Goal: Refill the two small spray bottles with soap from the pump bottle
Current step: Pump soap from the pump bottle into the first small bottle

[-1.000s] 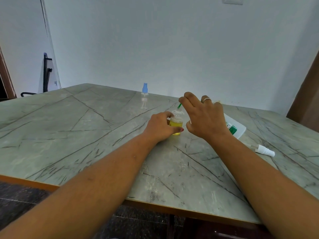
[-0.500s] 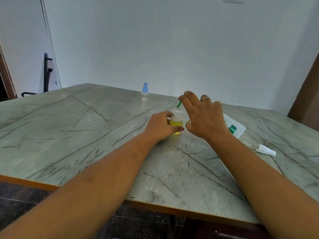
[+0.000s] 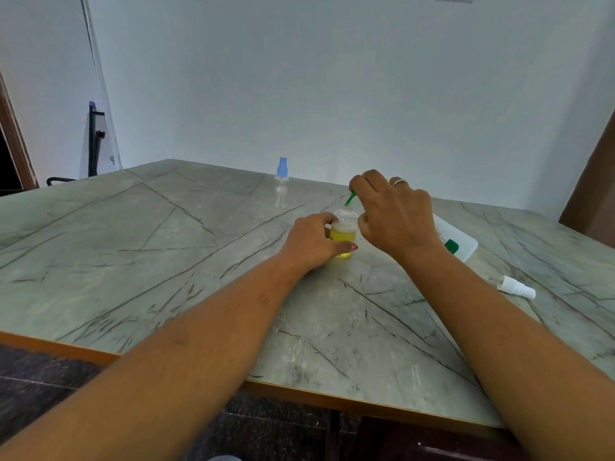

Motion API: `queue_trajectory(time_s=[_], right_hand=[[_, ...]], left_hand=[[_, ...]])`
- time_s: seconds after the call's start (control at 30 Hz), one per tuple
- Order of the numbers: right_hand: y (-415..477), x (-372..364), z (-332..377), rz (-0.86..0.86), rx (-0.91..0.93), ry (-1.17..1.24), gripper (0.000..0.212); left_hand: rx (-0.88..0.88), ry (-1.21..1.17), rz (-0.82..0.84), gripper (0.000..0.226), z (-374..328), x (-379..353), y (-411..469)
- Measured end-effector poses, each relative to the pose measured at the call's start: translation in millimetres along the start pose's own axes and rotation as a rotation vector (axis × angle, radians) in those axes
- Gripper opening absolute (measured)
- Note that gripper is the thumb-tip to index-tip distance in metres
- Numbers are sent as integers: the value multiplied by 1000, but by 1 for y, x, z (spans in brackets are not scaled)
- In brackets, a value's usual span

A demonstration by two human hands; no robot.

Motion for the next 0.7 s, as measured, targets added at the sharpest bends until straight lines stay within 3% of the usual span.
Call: queue_trajectory(time_s=[0.13,0.43,0.7], right_hand=[[-2,-4,-1,29,31,-39,47],[-4,-10,-9,171,62,-102,102],[-7,-12,-8,181,73,-121,96]], left_hand=[[9,0,-3,70,1,0,1],[5,-15,-12,70,4,-1,4],[0,-26,-26,71,7,-1,6]])
Point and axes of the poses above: each hand's wrist, its own y-axis towards the middle knuckle, its own x-axis out of the back of the hand, z = x × y, the point moved 5 cm from there along y, towards the middle knuckle, and after that the axes turned 1 degree about -y, right-handed, at the moved point
